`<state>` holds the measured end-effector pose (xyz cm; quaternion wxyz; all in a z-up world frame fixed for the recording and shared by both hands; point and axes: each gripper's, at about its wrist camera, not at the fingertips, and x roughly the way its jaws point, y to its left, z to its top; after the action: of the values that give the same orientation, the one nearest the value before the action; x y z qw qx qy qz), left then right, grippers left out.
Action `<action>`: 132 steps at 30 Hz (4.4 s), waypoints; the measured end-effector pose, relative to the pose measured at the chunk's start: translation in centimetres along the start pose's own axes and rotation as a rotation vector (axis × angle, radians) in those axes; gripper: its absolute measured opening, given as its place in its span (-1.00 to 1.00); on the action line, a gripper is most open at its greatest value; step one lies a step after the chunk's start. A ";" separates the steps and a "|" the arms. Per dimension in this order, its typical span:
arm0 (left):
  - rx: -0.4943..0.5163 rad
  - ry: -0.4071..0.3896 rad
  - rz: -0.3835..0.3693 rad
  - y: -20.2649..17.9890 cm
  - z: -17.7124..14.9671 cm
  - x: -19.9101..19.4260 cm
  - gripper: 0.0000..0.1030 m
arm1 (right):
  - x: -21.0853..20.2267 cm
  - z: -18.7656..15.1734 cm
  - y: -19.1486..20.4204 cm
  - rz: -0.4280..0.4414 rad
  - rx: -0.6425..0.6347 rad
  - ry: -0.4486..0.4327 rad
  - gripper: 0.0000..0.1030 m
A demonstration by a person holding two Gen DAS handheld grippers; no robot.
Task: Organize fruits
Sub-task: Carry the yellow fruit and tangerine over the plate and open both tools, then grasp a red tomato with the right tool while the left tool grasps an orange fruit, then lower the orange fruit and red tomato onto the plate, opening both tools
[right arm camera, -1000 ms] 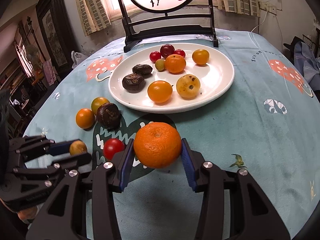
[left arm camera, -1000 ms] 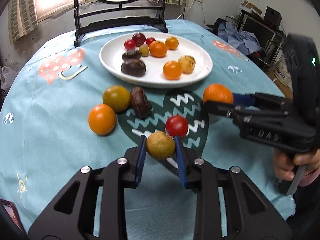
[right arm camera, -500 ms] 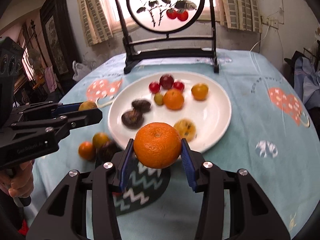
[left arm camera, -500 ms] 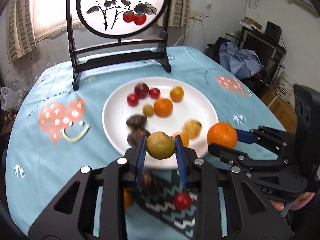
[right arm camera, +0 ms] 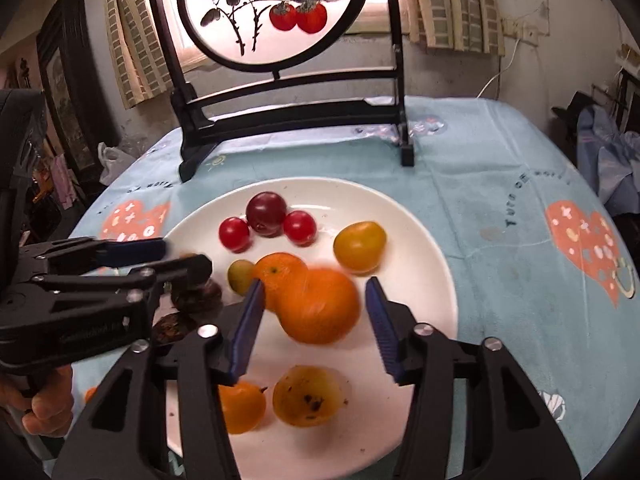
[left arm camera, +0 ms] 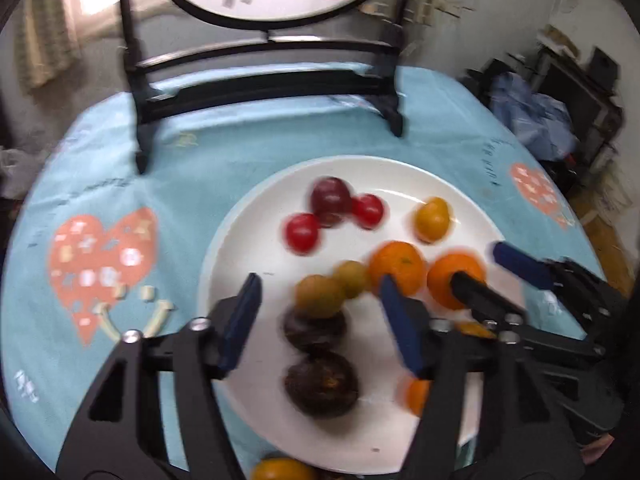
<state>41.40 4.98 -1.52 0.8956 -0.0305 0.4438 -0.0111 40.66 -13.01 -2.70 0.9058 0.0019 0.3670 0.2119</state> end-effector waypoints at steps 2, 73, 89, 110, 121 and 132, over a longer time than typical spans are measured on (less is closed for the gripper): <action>-0.008 -0.033 -0.009 0.8 0.1 -1.5 0.68 | -1.5 0.1 0.3 0.012 -0.015 -0.026 0.29; 0.032 -0.068 -0.003 4.4 -16.9 -8.1 0.94 | -6.4 -12.9 7.4 0.164 -0.156 0.167 -0.42; 0.138 0.015 -0.031 3.8 -15.8 -5.0 0.53 | -6.3 -12.7 6.7 0.153 -0.133 0.183 -0.42; 0.126 -0.049 -0.100 2.0 -17.5 -10.4 -0.26 | -7.7 -12.4 6.6 0.249 -0.103 0.178 -0.41; 0.039 -0.166 -0.084 -0.9 -5.6 -10.0 -0.26 | -8.8 -2.8 3.1 0.118 -0.048 -0.102 -0.42; 0.009 -0.020 0.003 -1.5 -2.7 -0.1 -0.26 | -0.3 -1.7 0.1 0.070 0.011 0.015 -0.42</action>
<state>39.22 3.37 -3.02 0.9002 -0.0259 0.4346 -0.0112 39.25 -13.27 -3.69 0.8949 0.0182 0.3748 0.2415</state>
